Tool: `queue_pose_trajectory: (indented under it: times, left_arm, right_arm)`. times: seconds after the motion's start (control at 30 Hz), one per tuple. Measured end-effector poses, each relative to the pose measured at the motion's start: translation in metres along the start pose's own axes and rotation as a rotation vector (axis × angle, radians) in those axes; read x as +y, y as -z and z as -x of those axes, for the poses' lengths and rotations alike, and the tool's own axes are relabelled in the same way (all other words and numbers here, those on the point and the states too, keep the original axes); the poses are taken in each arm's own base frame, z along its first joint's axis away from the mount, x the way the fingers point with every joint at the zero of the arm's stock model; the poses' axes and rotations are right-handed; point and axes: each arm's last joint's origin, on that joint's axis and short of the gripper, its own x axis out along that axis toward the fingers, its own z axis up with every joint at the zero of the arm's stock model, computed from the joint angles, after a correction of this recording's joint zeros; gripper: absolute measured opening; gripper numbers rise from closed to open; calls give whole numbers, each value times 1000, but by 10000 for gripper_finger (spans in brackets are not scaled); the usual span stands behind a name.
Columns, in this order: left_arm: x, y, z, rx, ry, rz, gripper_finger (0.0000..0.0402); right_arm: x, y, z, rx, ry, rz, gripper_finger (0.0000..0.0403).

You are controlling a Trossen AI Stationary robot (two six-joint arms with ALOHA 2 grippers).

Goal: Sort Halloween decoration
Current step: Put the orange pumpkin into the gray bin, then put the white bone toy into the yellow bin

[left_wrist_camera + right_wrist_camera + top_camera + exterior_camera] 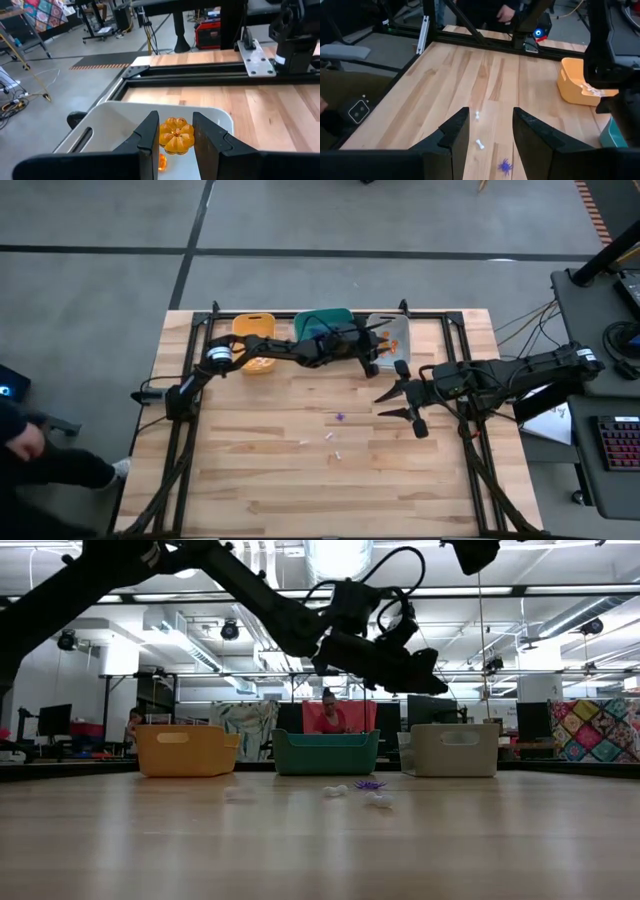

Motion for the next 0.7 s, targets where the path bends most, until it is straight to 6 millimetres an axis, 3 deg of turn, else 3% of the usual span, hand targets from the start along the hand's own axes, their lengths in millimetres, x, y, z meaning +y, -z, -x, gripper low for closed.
queue_pose_trajectory:
  times: [0.3, 0.7]
  left_arm:
    - [3, 3, -4, 19, -27, 29, 66]
    - [7, 5, -4, 37, -43, 52, 162]
  right_arm:
    - [0, 0, 0, 0, 0, -3, 139]
    - [0, 0, 0, 0, 0, -19, 139]
